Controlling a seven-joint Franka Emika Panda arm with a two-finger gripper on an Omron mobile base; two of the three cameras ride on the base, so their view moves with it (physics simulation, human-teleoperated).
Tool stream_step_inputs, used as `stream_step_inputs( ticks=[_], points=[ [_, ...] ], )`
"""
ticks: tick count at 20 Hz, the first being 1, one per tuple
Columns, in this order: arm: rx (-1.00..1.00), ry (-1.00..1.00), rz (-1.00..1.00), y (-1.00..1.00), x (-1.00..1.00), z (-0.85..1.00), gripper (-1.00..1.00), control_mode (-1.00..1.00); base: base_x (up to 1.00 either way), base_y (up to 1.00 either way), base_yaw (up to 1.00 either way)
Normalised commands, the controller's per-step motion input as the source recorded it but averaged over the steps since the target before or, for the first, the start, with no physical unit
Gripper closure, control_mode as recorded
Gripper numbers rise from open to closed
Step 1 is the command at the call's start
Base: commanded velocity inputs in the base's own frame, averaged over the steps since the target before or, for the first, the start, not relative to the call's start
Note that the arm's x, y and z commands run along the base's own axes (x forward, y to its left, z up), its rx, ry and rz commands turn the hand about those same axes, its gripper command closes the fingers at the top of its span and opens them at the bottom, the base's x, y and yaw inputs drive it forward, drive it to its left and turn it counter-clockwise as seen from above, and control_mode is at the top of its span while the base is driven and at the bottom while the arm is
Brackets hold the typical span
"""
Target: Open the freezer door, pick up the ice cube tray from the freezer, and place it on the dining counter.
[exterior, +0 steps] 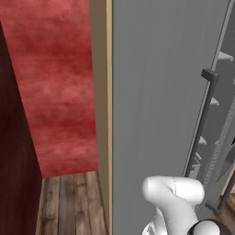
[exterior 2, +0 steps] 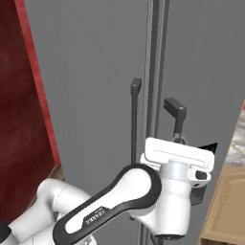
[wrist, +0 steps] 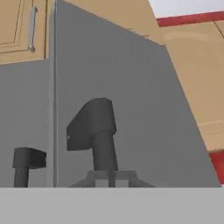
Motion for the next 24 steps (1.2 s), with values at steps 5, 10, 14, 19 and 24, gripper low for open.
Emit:
stream_step_inputs(
  ticks=[5, 10, 14, 19, 24],
  points=[
    [0.00, 0.13, -0.14, -0.27, -0.63, 0.10, 1.00, -1.00, 0.00, 0.00, 0.00],
    [-0.01, 0.10, -0.21, 0.01, -0.78, 0.21, 1.00, -1.00, 0.00, 0.00, 0.00],
    [-0.13, 0.05, -0.32, 0.88, -0.94, 0.51, 1.00, -1.00, 0.00, 0.00, 0.00],
    [-0.17, 0.08, -0.38, 1.00, -0.54, 0.48, 1.00, -1.00, 0.00, 0.00, 0.00],
    [-0.11, 0.11, -0.32, 0.95, -0.16, 0.58, 1.00, -1.00, 0.00, 0.00, 0.00]
  ],
)
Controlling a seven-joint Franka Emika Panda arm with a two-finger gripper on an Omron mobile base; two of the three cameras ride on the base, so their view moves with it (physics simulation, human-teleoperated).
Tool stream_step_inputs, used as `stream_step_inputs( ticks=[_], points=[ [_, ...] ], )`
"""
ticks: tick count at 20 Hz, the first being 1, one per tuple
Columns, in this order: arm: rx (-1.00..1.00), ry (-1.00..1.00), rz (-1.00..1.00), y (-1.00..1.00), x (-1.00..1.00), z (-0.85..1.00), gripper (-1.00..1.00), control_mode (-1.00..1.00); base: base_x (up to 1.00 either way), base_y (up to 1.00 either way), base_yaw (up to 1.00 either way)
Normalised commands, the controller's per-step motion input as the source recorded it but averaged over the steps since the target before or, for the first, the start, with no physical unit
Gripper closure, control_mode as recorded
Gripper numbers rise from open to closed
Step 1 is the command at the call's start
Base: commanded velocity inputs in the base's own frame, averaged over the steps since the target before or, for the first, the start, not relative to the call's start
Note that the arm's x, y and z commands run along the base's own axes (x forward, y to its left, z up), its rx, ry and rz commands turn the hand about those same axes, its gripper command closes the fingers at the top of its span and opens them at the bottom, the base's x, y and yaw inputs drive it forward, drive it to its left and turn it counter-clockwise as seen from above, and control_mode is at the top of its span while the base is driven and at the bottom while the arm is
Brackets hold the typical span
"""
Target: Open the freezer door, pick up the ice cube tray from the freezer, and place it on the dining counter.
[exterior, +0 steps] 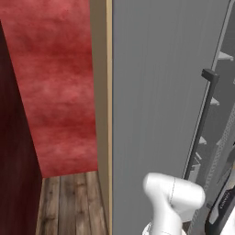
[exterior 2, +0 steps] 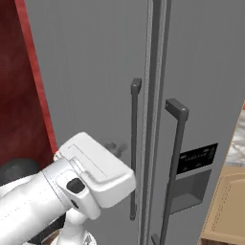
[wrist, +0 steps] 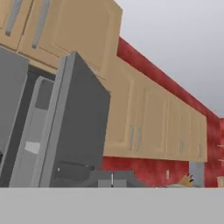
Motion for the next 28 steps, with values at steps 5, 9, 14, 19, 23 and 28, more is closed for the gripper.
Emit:
stream_step_inputs(
  ticks=[5, 9, 14, 19, 23, 28],
  points=[
    [0.00, 0.04, -0.30, 0.58, 0.00, 0.37, 1.00, -1.00, 0.00, 0.00, 0.00],
    [0.00, 0.00, -0.31, 0.40, 0.06, 0.23, 1.00, -1.00, 0.00, 0.00, 0.00],
    [0.02, 0.00, -0.31, 0.28, 0.14, 0.02, 1.00, -1.00, 0.00, 0.00, 0.00],
    [0.12, 0.00, -0.24, 0.00, 0.18, 0.00, 1.00, -1.00, 0.00, 0.00, 0.00],
    [0.05, 0.00, -0.15, 0.00, 0.20, 0.00, 1.00, -1.00, 0.00, 0.00, 0.00],
    [0.01, -0.02, -0.06, 0.00, 0.21, -0.04, -1.00, -1.00, 0.00, 0.00, 0.00]
  ],
)
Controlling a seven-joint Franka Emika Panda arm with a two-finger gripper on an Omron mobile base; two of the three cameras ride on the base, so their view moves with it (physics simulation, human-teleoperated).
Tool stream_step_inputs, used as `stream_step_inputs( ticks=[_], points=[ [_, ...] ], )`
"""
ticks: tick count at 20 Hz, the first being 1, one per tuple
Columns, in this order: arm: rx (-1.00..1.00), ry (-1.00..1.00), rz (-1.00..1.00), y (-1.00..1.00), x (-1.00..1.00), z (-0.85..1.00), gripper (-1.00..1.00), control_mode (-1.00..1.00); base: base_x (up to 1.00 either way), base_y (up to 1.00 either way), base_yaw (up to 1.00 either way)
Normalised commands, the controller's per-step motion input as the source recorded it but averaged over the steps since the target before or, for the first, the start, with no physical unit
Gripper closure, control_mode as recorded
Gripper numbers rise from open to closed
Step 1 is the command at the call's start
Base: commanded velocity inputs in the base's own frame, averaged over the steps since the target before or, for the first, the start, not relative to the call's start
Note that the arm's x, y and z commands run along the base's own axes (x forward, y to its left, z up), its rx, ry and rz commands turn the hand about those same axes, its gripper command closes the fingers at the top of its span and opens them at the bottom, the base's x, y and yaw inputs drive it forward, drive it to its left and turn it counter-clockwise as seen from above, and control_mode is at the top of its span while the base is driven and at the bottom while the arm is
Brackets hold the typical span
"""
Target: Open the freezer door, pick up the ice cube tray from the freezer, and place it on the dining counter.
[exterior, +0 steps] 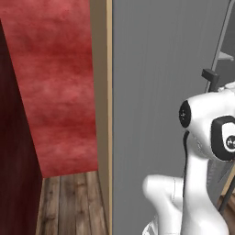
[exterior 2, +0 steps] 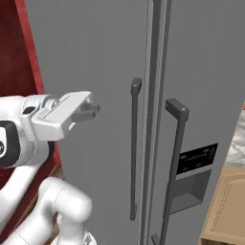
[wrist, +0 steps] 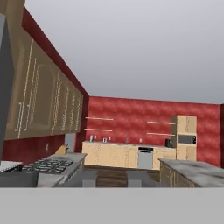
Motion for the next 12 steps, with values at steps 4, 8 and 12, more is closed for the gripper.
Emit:
stream_step_inputs(
  ticks=[4, 8, 12],
  points=[
    [0.00, -0.01, 0.00, 0.00, 0.20, -0.01, -1.00, -1.00, 0.00, 0.00, 0.00],
    [0.00, -0.02, 0.00, 0.00, 0.29, -0.11, -1.00, -1.00, 0.00, 0.00, 0.00],
    [0.00, -0.05, 0.00, 0.00, 0.37, -0.14, -1.00, -1.00, 0.00, 0.00, 0.00]
  ],
)
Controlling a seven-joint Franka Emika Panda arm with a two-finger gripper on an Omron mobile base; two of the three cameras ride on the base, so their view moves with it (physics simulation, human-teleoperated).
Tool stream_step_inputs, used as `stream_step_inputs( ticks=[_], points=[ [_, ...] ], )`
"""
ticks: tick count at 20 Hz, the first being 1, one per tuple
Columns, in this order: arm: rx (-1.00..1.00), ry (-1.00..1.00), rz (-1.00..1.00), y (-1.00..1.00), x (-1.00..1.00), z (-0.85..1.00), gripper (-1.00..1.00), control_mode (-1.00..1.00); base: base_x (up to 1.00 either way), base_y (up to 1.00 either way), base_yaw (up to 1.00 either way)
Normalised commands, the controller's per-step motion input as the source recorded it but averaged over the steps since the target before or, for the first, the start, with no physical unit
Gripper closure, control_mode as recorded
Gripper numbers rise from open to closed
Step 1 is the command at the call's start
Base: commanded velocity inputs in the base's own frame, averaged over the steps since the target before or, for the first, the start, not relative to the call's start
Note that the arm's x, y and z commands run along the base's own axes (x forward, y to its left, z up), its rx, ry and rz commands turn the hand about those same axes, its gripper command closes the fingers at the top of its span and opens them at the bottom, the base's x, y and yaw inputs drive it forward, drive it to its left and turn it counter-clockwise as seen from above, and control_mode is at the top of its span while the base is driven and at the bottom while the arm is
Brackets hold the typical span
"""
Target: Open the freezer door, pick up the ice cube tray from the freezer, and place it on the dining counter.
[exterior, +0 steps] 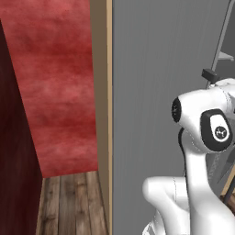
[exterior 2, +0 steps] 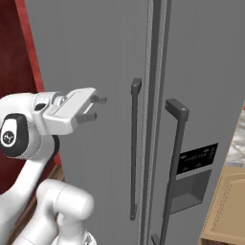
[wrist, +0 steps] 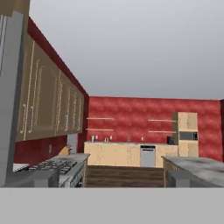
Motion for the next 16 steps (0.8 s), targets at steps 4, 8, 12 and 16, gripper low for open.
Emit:
stream_step_inputs(
  ticks=[4, 8, 12, 16],
  points=[
    [0.01, -0.05, 0.00, 0.00, 0.46, -0.10, -1.00, -1.00, 0.00, 0.00, 0.00],
    [0.04, -0.04, 0.00, -0.08, 0.47, -0.02, -1.00, -1.00, 0.00, 0.00, 0.00],
    [0.06, -0.01, 0.00, -0.18, 0.48, 0.00, -1.00, -1.00, 0.00, 0.00, 0.00],
    [0.05, -0.01, 0.00, -0.16, 0.38, -0.03, -1.00, -1.00, 0.00, 0.00, 0.00]
  ],
)
